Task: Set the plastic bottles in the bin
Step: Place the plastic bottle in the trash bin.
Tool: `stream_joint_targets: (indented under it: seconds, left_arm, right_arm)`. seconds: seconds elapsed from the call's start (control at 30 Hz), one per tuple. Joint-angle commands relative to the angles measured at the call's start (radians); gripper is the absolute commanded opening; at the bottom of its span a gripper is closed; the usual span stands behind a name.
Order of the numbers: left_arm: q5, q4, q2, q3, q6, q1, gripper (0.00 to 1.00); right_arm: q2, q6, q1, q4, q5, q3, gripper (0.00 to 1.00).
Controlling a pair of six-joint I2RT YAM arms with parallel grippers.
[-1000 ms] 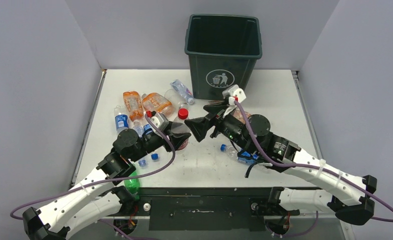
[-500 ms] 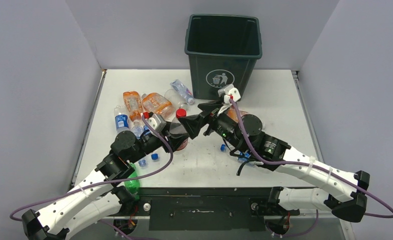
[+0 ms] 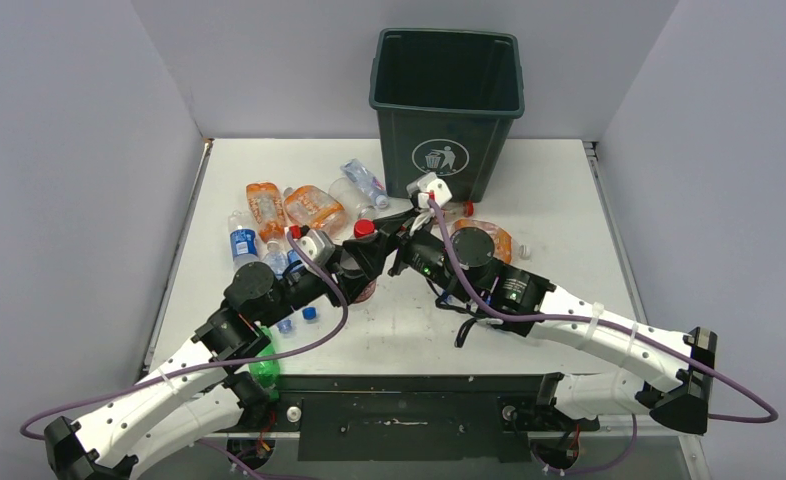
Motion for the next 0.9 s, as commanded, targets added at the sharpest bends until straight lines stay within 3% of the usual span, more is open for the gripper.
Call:
stream_joint_targets:
  seconds: [0.0, 0.1, 0.23, 0.37, 0.53, 0.57, 0.6, 0.63, 0.67, 0.7, 0.73, 0.87]
  left_arm:
    - [0.003, 0.058, -0.009, 0.014, 0.017, -0.012, 0.31]
    - [0.002, 0.057, -0.005, 0.015, 0.017, -0.012, 0.31]
    - [0.002, 0.055, -0.002, 0.016, 0.017, -0.014, 0.31]
    - [0.002, 0.055, -0.003, 0.016, 0.018, -0.014, 0.3]
    - [0.002, 0.056, -0.001, 0.015, 0.02, -0.015, 0.3]
    - [0.002, 0.055, 0.001, 0.014, 0.021, -0.015, 0.3]
    - [0.002, 0.055, 0.001, 0.014, 0.022, -0.017, 0.32]
    - [0.0, 0.055, 0.001, 0.013, 0.022, -0.016, 0.37]
    - [-0.002, 0.056, 0.0, 0.013, 0.023, -0.018, 0.5]
    - [-0.005, 0.058, -0.006, 0.01, 0.025, -0.018, 0.68]
    - [-0.011, 0.065, -0.012, 0.005, 0.026, -0.019, 0.95]
    - [-0.066, 0.126, -0.06, -0.039, 0.027, -0.019, 0.96]
  right_arm:
    - [-0.014, 0.001, -0.006, 0.054, 0.012, 0.024, 0.76]
    - [-0.027, 0.001, -0.006, 0.072, 0.02, 0.021, 0.86]
    - [-0.031, -0.013, -0.006, 0.064, 0.027, 0.036, 0.8]
    - [-0.024, -0.017, -0.006, 0.057, 0.022, 0.039, 0.62]
    - [-0.019, -0.025, -0.006, 0.054, 0.011, 0.03, 0.24]
    - [-0.019, -0.025, -0.005, 0.05, 0.017, 0.031, 0.08]
    - [-0.021, -0.026, -0.006, 0.047, 0.024, 0.034, 0.06]
    - [-0.023, -0.029, -0.006, 0.044, 0.027, 0.035, 0.05]
    - [-0.026, -0.037, -0.006, 0.039, 0.033, 0.039, 0.05]
    - [-0.028, -0.049, -0.006, 0.029, 0.042, 0.053, 0.05]
    - [-0.03, -0.069, -0.006, 0.015, 0.059, 0.074, 0.05]
    - [-0.026, -0.215, -0.019, -0.062, 0.212, 0.217, 0.05]
